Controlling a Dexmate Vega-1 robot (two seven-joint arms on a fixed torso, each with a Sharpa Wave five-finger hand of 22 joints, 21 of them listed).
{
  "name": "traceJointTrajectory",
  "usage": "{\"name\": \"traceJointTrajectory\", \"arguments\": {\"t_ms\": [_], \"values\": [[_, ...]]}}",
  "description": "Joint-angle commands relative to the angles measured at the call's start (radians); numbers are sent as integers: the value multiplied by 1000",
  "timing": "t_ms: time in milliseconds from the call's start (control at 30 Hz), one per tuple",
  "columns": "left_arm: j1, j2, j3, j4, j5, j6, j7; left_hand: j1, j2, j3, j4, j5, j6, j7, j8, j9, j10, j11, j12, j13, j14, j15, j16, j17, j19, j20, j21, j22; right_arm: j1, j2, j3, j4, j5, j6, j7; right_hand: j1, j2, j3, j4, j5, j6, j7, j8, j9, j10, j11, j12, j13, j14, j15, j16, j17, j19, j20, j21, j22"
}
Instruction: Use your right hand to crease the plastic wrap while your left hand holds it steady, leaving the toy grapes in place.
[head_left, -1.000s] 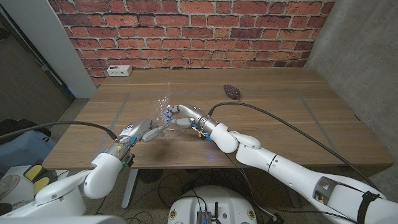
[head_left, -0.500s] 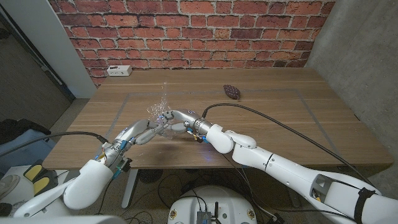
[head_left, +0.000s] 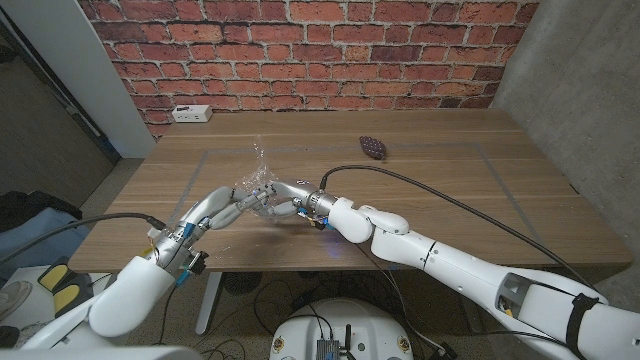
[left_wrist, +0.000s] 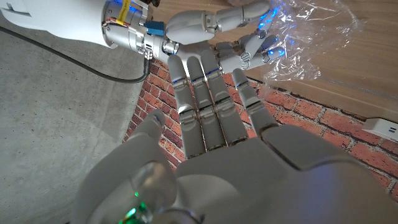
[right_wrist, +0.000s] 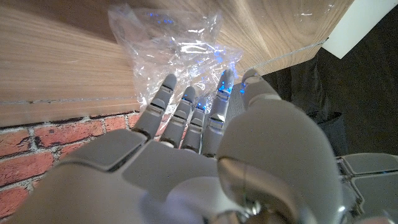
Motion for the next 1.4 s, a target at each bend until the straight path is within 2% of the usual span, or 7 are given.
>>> {"name": "traceJointTrajectory", "arguments": {"t_ms": [33, 233, 467, 800, 1133, 1233, 1400], "values": [[-57, -52, 6, 22, -2, -21, -70, -9, 1, 10, -3, 9, -1, 1, 4, 6, 5, 1, 1, 3, 2, 0, -1, 3, -5, 0, 2, 5, 36, -15, -4, 12, 56, 0, 111, -98, -37, -50, 31, 15, -50, 6, -18, -10, -28, 13, 4, 2, -33, -18, -11, -2, -34, 13, -14, 2], [-79, -55, 13, 27, -2, -15, -81, -10, 1, 13, -4, 9, -4, 2, 4, 9, 2, 0, 0, 6, 2, -1, -2, 3, -8, 1, 3, 5, 57, -12, -6, 39, 93, 11, 162, -223, -76, -111, 80, 33, -65, 19, -33, -28, -44, 32, 10, 2, -50, 1, -12, -5, -67, 31, -25, 3], [-91, -55, 15, 26, -3, -2, -90, -13, 0, 15, -5, 9, -6, 1, 4, 12, 1, 0, -1, 8, -2, -2, -4, 3, -10, 1, 4, 5, 77, -2, -12, 83, 133, 42, 202, -317, -76, -150, 122, 55, 36, 63, 3, -38, 17, 47, 33, 1, -3, 13, 12, -8, -69, 39, -22, 4], [-103, -51, 24, 26, -4, 5, -95, -18, -1, 17, -5, 8, -8, 1, 4, 15, 0, -1, -2, 12, -1, 0, -5, 4, -11, 2, 6, 5, 48, 6, 31, 128, 213, 146, 135, -251, -17, -110, 89, 80, 67, 72, 11, -56, 83, 48, 43, -1, 59, 4, 32, -19, -37, 40, -10, 4], [-110, -42, 30, 26, -4, 16, -99, -23, -1, 21, -4, 7, -7, 3, 5, 19, 1, 2, -3, 16, 2, 0, -5, 5, -13, 3, 9, 4, -3, 43, 102, 228, 283, 364, -30, -234, 6, -95, 56, 65, -206, 5, -105, -77, -47, 25, 3, 2, 18, -11, 19, -16, -21, 27, -4, 5], [-109, -42, 30, 25, -3, 15, -96, -24, -2, 22, -5, 7, -8, 2, 5, 20, 1, 2, -3, 17, 2, 0, -6, 5, -13, 4, 10, 4, -19, 65, 121, 271, 303, 420, -76, -247, 4, -101, 58, 62, -196, 12, -101, -78, -28, 40, 15, 4, 44, -17, 32, -13, -8, 23, 1, 6], [-106, -46, 29, 23, 0, 10, -89, -26, -2, 24, -5, 7, -7, 2, 6, 21, 1, 1, -3, 19, 2, 0, -6, 5, -14, 4, 11, 4, -54, 106, 159, 323, 282, 467, -212, -256, 22, -94, 53, 58, -78, 51, -40, -66, 69, 62, 53, 15, 123, -24, 68, -1, 31, 21, 17, 9]]}}
